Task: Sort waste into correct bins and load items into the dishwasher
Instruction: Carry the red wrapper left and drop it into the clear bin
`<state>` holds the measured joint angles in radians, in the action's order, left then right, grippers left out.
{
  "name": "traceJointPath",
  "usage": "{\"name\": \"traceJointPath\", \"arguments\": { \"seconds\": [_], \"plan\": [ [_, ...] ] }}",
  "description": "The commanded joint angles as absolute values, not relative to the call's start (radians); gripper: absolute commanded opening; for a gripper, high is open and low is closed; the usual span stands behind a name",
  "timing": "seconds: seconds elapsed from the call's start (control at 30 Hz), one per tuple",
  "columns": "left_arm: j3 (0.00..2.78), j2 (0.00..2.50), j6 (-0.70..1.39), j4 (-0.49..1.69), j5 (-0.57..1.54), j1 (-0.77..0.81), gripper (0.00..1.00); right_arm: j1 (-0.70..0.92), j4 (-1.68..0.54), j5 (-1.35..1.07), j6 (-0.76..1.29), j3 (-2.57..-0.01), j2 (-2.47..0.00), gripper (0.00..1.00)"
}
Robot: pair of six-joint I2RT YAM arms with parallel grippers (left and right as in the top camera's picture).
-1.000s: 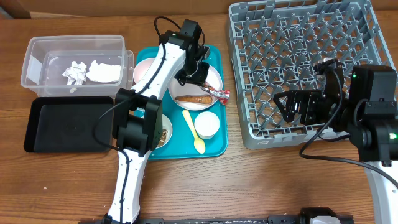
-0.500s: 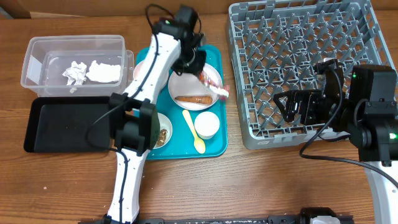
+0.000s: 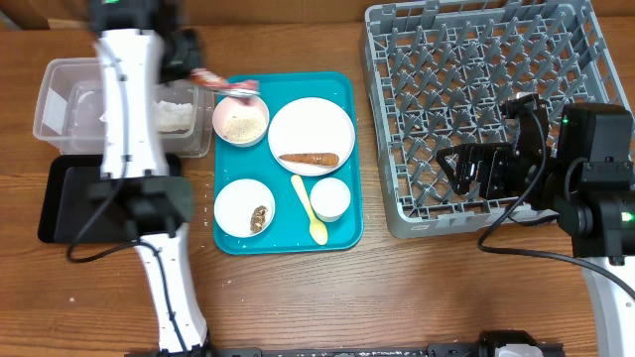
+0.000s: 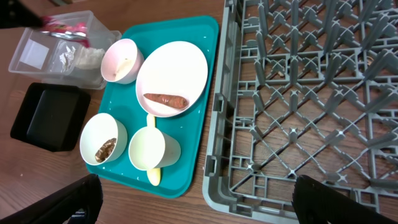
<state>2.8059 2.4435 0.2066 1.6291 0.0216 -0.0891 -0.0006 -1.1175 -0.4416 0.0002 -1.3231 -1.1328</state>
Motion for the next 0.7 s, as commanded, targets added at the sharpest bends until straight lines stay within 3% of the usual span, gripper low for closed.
{"name": "traceJointPath", "arguments": {
  "seconds": [0.0, 0.13, 0.17, 0.2, 0.23, 0.27, 0.3, 0.33, 0.37, 0.5, 0.67],
  "plan": [
    [2.808, 2.44, 0.231, 1.626, -0.081, -0.189, 0.04, -0.008, -1.111, -0.45, 0.003, -1.349, -1.129, 1.0],
    [2.767, 2.44, 0.249, 1.578, -0.065, -0.27, 0.04, -0.008, -1.102, -0.45, 0.003, -1.349, -1.129, 1.0],
    [2.758, 2.44, 0.248, 1.565, -0.053, -0.282, 0.1, -0.008, -1.1, -0.45, 0.003, -1.349, -1.129, 1.0],
    [2.75, 2.44, 0.248, 1.556, -0.042, -0.292, 0.23, -0.008, -1.098, -0.45, 0.003, -1.349, -1.129, 1.0],
    [2.746, 2.44, 0.247, 1.554, -0.027, -0.3, 0.55, -0.008, -1.098, -0.45, 0.003, -1.349, -1.129, 1.0],
    [2.742, 2.44, 0.246, 1.555, -0.012, -0.303, 0.8, -0.008, -1.097, -0.45, 0.003, -1.349, -1.129, 1.0],
    [2.74, 2.44, 0.233, 1.556, 0.001, -0.305, 0.91, -0.008, -1.098, -0.45, 0.003, -1.349, -1.129, 1.0],
    [2.74, 2.44, 0.212, 1.56, 0.012, -0.305, 0.96, -0.008, -1.098, -0.45, 0.003, -1.349, -1.129, 1.0],
    [2.74, 2.44, 0.194, 1.563, 0.019, -0.303, 1.0, -0.008, -1.097, -0.45, 0.003, -1.349, -1.129, 1.0],
    [2.744, 2.438, 0.187, 1.581, 0.023, -0.292, 1.0, -0.008, -1.094, -0.45, 0.003, -1.349, -1.134, 1.0],
    [2.803, 2.42, 0.152, 1.666, 0.17, -0.271, 0.96, -0.008, -1.099, -0.45, 0.003, -1.349, -1.144, 1.0]
  ]
}}
